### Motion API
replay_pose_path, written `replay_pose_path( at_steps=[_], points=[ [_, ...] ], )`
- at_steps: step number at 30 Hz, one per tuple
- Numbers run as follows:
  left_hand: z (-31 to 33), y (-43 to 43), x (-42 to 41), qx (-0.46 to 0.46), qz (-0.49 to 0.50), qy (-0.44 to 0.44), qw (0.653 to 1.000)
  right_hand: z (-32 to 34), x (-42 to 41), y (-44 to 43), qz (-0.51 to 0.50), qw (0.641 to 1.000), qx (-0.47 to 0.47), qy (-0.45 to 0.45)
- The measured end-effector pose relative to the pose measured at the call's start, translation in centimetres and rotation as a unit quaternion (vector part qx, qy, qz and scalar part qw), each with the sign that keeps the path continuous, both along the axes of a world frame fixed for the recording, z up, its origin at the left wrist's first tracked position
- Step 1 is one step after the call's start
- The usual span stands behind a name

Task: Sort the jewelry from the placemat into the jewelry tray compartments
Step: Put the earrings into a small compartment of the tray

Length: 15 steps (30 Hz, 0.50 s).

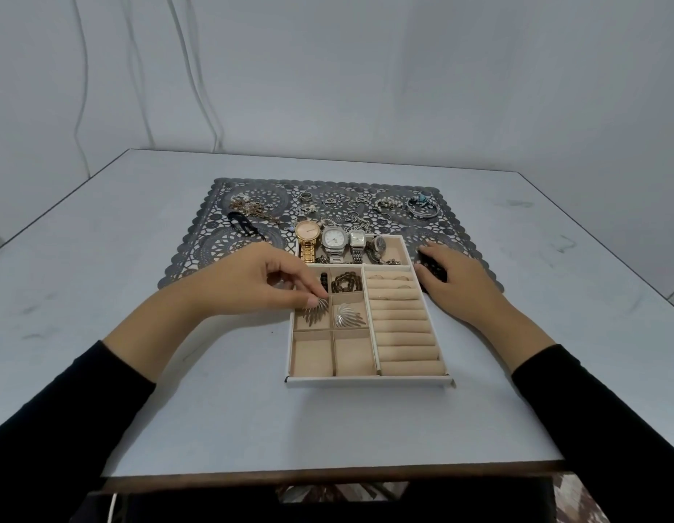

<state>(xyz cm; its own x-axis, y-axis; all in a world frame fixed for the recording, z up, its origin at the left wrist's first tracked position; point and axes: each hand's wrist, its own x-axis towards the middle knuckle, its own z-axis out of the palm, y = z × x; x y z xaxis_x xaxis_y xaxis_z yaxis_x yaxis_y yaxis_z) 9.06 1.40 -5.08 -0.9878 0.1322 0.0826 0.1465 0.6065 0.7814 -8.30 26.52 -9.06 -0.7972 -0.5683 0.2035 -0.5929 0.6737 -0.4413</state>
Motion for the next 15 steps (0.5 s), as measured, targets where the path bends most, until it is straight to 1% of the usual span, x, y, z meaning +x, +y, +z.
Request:
replay_pose_path(
  at_steps=[5,10,15],
  points=[
    [-0.17,-0.14,-0.02,-0.020,-0.014,0.022,0.999,-0.02,-0.08,-0.03,-0.002,1.000,0.009,0.001],
    [0.02,0.08,0.02,-0.052,-0.019,0.018,0.998,0.06,0.00,-0.02,-0.002,1.000,0.008,0.005],
    [0.05,0.20,-0.07,-0.050,0.001,0.019,0.999,0.08,0.08,-0.01,-0.003,1.000,0.003,0.002]
  ],
)
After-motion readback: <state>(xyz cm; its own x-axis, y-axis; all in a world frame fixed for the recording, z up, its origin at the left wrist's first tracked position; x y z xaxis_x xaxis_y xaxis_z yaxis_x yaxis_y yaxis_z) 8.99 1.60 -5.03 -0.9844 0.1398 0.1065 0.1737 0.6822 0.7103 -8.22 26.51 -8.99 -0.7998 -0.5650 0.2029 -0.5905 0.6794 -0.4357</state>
